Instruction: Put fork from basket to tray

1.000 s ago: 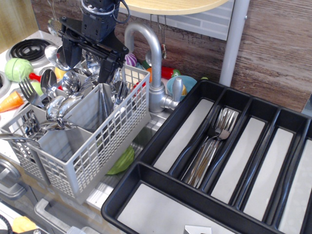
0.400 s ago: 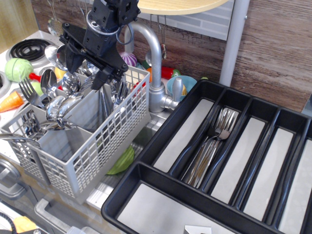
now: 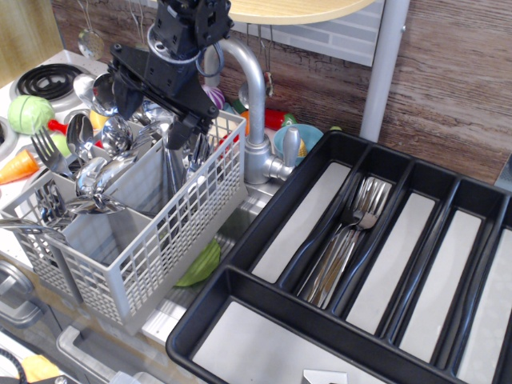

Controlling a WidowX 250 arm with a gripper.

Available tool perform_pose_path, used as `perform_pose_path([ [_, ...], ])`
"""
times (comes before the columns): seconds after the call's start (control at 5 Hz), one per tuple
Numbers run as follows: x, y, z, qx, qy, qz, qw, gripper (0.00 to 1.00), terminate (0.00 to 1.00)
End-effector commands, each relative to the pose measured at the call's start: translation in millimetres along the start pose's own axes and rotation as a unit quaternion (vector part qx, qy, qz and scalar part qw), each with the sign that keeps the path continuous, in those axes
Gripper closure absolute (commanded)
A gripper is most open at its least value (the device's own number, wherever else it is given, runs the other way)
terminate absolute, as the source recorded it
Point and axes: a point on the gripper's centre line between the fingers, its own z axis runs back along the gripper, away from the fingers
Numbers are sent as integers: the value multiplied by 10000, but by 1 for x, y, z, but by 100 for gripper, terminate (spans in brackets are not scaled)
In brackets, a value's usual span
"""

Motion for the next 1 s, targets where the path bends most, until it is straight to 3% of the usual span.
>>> perform_pose_path([
  [0.0,9,4,-8,-149,-138,115,9997,0,0],
  [0.2,8,5,-18,-182,-159,123,9996,100,0],
  [0.4,7,6,-18,-215,72,317,9992,100,0],
  [0.6,6,10,-9,-41,107,360,9993,100,0],
  [0.8,8,12,19,302,124,389,9987,100,0],
])
